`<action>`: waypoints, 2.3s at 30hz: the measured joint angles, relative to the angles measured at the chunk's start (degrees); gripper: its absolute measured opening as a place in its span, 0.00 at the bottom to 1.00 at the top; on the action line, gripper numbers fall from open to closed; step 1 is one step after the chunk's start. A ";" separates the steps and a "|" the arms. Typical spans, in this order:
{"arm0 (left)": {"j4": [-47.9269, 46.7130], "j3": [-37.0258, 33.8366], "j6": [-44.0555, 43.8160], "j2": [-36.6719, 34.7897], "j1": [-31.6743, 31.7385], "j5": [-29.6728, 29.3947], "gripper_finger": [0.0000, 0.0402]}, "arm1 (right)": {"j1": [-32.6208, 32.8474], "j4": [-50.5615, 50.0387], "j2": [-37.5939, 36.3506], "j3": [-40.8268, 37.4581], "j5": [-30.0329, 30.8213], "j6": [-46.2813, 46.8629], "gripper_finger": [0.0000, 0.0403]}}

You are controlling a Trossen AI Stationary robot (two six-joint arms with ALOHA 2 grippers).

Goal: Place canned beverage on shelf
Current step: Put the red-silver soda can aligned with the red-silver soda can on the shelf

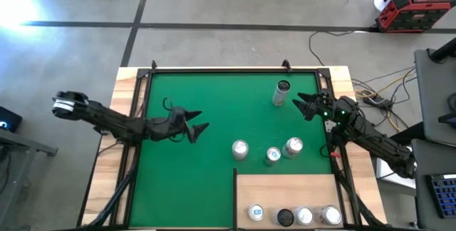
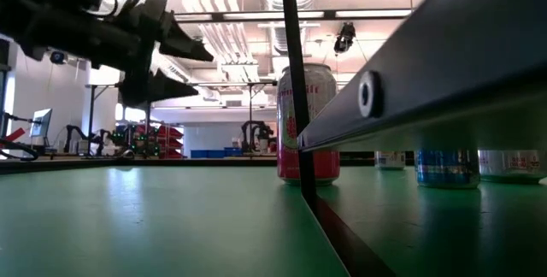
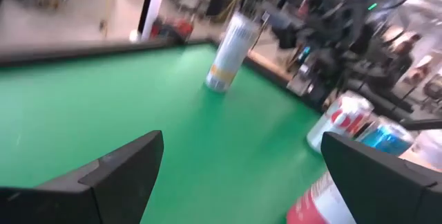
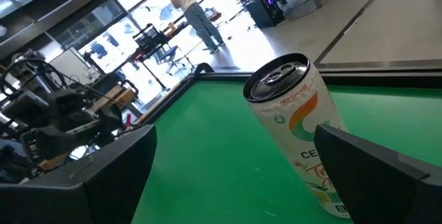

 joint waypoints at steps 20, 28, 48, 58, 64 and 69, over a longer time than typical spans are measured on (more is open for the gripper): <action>15.13 -0.82 19.50 3.80 -0.06 2.50 0.94 | 0.00 0.02 0.00 0.00 0.02 0.01 0.95; 1.43 -0.90 22.35 -8.51 -0.04 2.32 0.94 | 0.01 0.02 0.00 0.00 0.02 0.00 0.95; -2.11 -13.69 27.16 -35.21 -0.07 1.74 0.94 | 0.01 0.03 0.00 0.00 0.02 0.01 0.95; -14.42 -13.86 28.17 -45.14 -0.04 1.74 0.94 | 0.00 0.03 0.00 0.00 0.02 0.01 0.95; -22.95 -13.86 28.07 -51.81 0.00 1.73 0.94 | 0.02 0.03 0.00 0.00 0.02 0.01 0.95; -30.75 -13.88 28.05 -56.16 0.00 1.37 0.94 | 0.00 0.03 0.02 0.00 0.02 0.01 0.95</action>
